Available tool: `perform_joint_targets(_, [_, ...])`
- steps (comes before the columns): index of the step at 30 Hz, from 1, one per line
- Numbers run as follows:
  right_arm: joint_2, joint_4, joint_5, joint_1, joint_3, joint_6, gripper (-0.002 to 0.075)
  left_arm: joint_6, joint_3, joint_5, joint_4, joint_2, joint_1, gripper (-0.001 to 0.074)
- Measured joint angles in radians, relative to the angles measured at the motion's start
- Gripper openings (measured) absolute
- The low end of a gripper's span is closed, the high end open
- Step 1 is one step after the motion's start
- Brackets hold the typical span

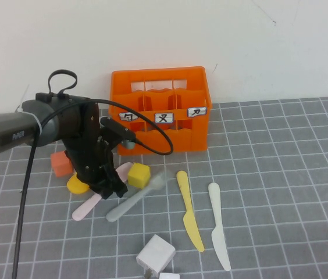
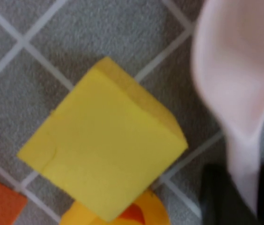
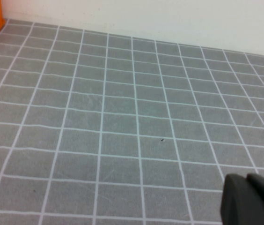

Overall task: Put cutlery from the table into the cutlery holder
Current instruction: Pick up the spoon, then place the spoon on the box

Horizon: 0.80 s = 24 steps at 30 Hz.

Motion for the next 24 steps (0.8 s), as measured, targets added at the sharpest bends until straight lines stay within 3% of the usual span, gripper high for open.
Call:
perform_joint_targets(11, [0.000,0.000,0.000,0.000,0.000,0.000,-0.0003,-0.026,0.002,0.089,0.016,-0.053,0.000,0.0115])
perform_joint_targets(24, [0.000,0.000,0.000,0.000,0.000,0.000,-0.0003,-0.029,0.002,0.190,0.024,-0.382,0.000,0.0115])
